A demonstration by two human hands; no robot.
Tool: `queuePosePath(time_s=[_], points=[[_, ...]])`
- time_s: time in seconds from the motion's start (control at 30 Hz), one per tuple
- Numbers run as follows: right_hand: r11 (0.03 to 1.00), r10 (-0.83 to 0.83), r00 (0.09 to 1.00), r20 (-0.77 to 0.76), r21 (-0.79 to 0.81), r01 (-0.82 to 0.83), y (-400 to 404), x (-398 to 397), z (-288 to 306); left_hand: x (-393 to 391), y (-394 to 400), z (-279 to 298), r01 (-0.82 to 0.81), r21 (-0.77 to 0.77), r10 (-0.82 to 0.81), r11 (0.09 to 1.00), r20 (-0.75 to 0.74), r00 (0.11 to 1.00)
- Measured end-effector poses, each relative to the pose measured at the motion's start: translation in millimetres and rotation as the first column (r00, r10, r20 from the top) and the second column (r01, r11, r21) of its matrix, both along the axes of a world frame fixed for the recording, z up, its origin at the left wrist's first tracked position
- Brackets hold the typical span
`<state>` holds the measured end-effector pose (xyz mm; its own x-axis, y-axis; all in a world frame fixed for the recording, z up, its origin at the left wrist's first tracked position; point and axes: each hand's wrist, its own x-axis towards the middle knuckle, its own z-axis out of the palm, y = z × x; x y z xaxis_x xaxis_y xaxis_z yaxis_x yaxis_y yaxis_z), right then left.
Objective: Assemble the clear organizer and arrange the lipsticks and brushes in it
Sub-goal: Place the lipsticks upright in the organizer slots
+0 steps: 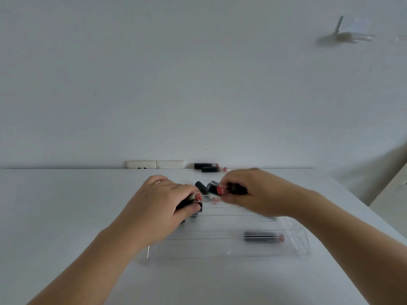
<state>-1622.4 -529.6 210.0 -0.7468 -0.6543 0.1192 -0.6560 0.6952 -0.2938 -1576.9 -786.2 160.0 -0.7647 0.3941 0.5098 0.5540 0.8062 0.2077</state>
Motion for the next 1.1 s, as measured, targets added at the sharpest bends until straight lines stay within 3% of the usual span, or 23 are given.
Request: queuePosePath(time_s=[0.1,0.23,0.47,0.83,1.1], points=[[0.996,-0.003,0.997,-0.081,0.093,0.011,0.1,10.2,-8.7,-0.6,7.9,-1.4,0.010,-0.033,-0.009,0.999,0.040,0.999],[0.997,-0.011,0.992,-0.125,0.072,0.020,1.1,16.8,-16.6,-0.4,12.6,-3.4,0.006,-0.051,-0.001,0.999,0.090,0.996],[0.996,-0.036,0.938,-0.345,0.064,0.062,-0.2,22.4,-29.6,-1.9,16.6,-0.2,0.011,-0.080,-0.001,0.997,0.120,0.993],[0.988,-0.150,0.965,-0.216,-0.065,0.139,-3.1,29.2,-41.5,-7.0,14.6,2.5,-0.033,0.004,0.031,0.999,0.275,0.961],[0.976,-0.216,0.952,-0.218,-0.051,0.210,2.0,34.6,-48.4,-9.6,17.2,-3.3,0.033,-0.146,0.001,0.989,0.227,0.974]])
